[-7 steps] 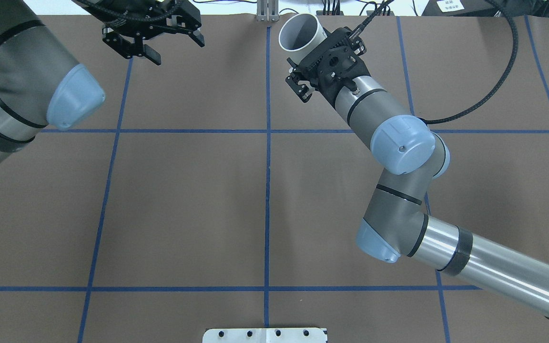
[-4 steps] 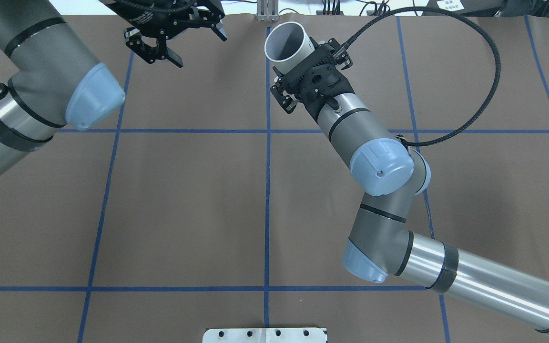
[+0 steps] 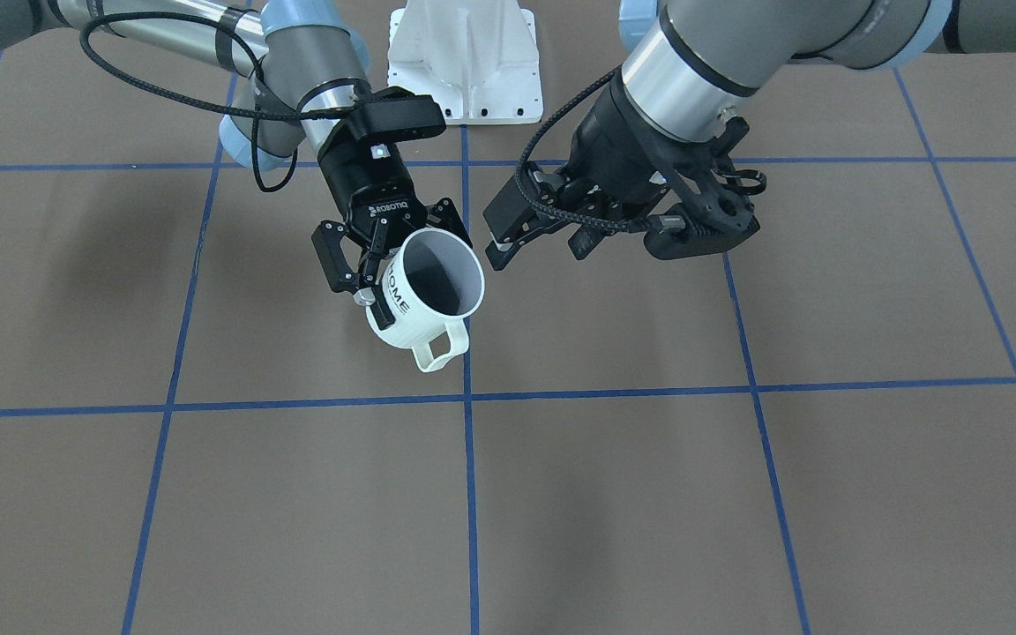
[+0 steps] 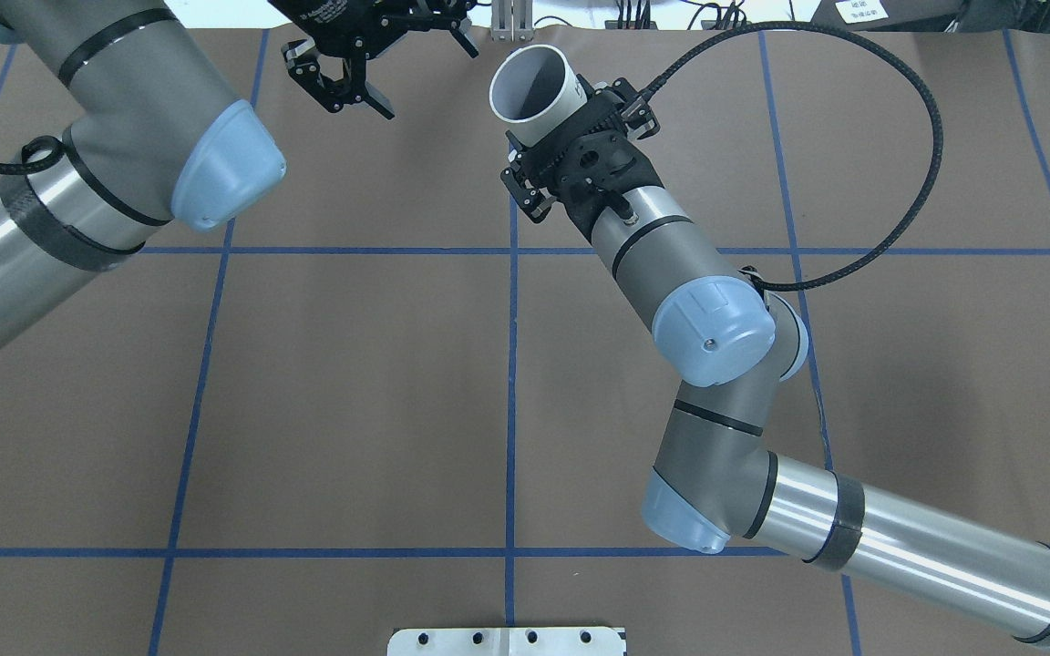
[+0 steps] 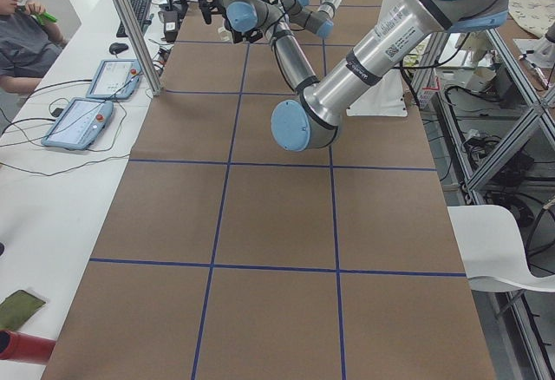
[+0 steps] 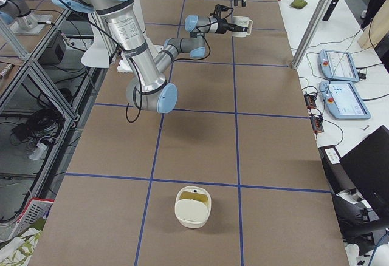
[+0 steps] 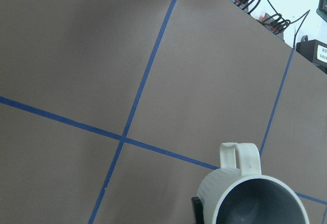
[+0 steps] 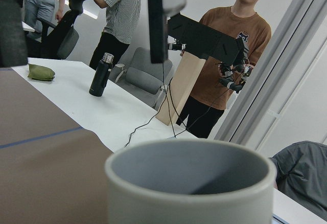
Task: Left arm hands cup to right arm to dump lemon
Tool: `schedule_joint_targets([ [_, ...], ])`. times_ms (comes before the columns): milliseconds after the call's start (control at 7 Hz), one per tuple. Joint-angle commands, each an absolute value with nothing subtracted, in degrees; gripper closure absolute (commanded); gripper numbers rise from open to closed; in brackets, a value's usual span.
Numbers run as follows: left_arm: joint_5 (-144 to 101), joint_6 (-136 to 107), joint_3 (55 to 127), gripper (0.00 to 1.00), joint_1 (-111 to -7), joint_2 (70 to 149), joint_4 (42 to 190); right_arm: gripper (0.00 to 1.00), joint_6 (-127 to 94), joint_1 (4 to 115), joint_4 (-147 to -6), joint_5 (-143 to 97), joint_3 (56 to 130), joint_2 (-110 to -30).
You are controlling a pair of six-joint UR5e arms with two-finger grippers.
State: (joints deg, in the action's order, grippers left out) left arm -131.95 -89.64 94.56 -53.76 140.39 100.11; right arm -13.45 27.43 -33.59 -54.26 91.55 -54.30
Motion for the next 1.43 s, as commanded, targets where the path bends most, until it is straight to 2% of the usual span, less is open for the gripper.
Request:
schedule_joint_targets([
  [0,-130.9,-89.6,94.3,0.25,-52.5,141.4,100.1,1.00,-13.5,27.2,-33.6,-54.1,91.5,-53.7],
  [143,-130.9,-89.6,94.4,0.29,-51.9,141.7,100.4,1.00,-13.8,27.2,-33.5,-53.8,91.5,-53.4],
  [286,-130.9,-89.6,94.4,0.37,-51.4,141.9,100.7,1.00,-15.7,26.7,-33.6,-52.5,91.4,-53.4],
  [857,-130.9,-89.7,94.5,0.52,-50.5,141.9,101.4,1.00,-16.3,26.0,-33.4,-51.6,91.8,-53.3],
  [1286,-130.9,-89.6,94.5,0.54,-50.5,141.9,101.4,1.00,-16.3,24.4,-33.2,-49.6,92.6,-53.5],
])
